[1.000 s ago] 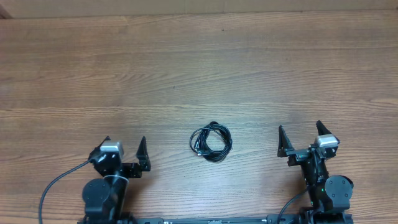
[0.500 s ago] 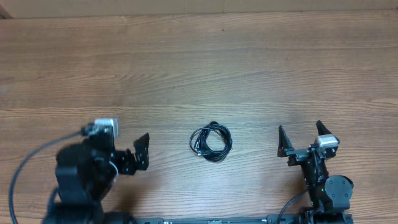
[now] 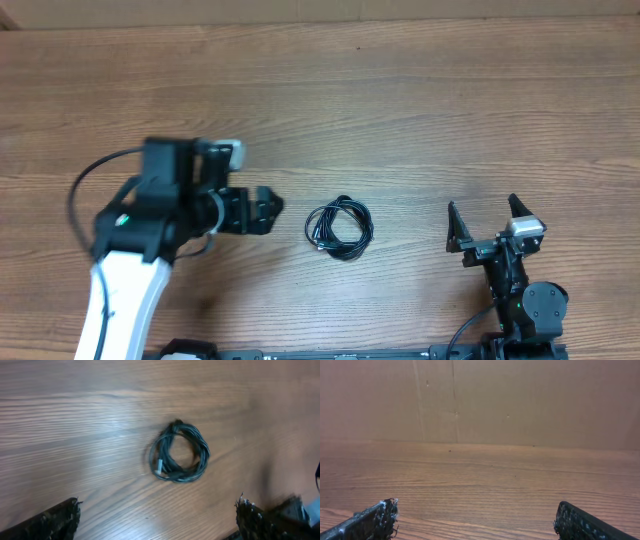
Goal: Untangle cables
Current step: 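Reach the left gripper forward to the coiled black cable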
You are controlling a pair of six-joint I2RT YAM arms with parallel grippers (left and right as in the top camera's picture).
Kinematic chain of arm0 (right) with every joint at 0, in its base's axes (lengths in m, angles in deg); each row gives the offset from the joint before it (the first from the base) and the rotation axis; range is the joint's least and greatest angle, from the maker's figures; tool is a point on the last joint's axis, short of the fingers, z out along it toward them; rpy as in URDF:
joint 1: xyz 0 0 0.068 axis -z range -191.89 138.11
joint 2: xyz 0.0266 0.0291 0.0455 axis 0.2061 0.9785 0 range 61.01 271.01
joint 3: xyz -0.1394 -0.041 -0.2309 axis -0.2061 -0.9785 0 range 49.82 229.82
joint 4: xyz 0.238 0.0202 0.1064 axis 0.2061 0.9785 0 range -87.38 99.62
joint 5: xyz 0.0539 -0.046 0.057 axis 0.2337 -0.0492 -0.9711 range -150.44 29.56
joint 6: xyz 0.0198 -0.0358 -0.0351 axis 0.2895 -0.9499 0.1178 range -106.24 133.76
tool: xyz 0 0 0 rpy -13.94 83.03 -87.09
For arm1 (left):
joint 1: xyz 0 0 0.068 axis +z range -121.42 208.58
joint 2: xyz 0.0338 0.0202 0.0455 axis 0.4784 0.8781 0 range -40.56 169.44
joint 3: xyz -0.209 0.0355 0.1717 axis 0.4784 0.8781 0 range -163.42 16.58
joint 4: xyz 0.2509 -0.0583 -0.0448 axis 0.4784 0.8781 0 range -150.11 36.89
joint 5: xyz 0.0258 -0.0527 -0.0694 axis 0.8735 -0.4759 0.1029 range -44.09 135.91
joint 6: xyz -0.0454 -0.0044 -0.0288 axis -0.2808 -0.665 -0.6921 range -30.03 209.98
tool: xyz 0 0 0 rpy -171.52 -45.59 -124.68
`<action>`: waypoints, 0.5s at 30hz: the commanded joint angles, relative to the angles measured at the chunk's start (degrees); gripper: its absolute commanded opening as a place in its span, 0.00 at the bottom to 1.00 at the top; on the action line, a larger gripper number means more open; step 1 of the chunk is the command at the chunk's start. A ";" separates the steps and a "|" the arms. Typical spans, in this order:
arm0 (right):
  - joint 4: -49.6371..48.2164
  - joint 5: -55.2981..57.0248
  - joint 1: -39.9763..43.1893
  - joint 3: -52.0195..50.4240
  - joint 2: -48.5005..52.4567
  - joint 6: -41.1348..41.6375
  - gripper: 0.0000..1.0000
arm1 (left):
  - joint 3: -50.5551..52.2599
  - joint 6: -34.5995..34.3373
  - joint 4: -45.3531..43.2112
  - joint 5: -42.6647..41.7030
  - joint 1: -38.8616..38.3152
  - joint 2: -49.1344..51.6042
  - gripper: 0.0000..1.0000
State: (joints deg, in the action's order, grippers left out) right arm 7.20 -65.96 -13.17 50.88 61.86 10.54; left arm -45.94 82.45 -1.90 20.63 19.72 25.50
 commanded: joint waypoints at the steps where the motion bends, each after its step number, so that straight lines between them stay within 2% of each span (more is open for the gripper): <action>1: -0.20 0.57 -0.37 -0.61 -0.68 -0.26 1.00 | -1.18 -0.33 -2.58 -2.05 -5.31 5.11 1.00; 6: -0.20 0.57 -0.37 -0.61 -0.68 -0.26 1.00 | -1.18 -0.17 -11.45 3.39 -13.81 13.99 1.00; 10: -0.20 0.55 -0.37 -0.61 -0.68 -0.26 1.00 | -1.18 -0.20 -18.95 8.35 -16.48 20.96 0.99; 13: -0.20 0.57 -0.37 -0.61 -0.68 -0.26 1.00 | -1.18 -0.20 -23.56 7.39 -16.81 25.64 1.00; 15: -0.20 0.57 -0.37 -0.61 -0.68 -0.26 1.00 | -1.18 -0.17 -24.55 9.33 -17.11 28.15 0.86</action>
State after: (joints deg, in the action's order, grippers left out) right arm 7.20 -65.98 -13.15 50.88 61.86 10.50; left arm -46.09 82.47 -25.48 26.75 3.04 50.55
